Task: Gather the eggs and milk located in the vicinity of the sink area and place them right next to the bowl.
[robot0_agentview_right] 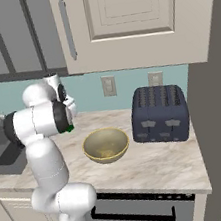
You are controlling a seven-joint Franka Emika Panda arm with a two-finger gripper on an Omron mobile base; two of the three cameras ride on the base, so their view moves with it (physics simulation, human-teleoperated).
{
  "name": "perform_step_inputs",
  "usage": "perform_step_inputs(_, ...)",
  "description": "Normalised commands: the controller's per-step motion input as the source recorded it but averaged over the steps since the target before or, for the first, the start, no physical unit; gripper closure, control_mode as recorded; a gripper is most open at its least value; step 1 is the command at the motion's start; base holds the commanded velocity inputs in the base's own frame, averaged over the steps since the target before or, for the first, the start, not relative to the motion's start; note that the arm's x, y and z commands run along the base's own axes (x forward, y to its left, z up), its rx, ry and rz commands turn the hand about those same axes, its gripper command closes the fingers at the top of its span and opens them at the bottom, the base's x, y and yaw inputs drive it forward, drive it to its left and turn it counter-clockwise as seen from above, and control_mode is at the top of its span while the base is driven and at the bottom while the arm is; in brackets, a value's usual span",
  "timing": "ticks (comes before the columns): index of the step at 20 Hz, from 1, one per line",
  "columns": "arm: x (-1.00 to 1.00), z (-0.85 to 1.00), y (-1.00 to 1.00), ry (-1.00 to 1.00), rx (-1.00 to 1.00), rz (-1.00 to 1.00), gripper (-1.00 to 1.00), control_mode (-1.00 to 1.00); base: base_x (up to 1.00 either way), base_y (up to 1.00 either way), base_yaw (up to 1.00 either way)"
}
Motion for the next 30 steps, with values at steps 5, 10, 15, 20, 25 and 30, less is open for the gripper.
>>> perform_step_inputs(5, -0.62, 0.32, -0.29, -0.10, 0.00, 0.00, 1.00, -1.00, 0.00, 0.00, 0.00)
perform_step_inputs(10, -0.54, 0.10, -0.39, -0.08, 0.02, 0.00, 1.00, -1.00, 0.00, 0.00, 0.00)
perform_step_inputs(15, -0.53, 0.00, -0.41, -0.01, 0.05, 0.00, 1.00, -1.00, 0.00, 0.00, 0.00)
perform_step_inputs(20, -0.38, 0.00, -0.29, 0.00, 0.00, 0.00, 1.00, -1.00, 0.00, 0.00, 0.00)
perform_step_inputs(25, -0.03, -0.04, -0.08, 0.05, 0.00, 0.00, 1.00, -1.00, 0.00, 0.00, 0.00)
perform_step_inputs(30, 0.00, -0.05, 0.00, 0.10, 0.00, 0.00, 1.00, -1.00, 0.00, 0.00, 0.00)
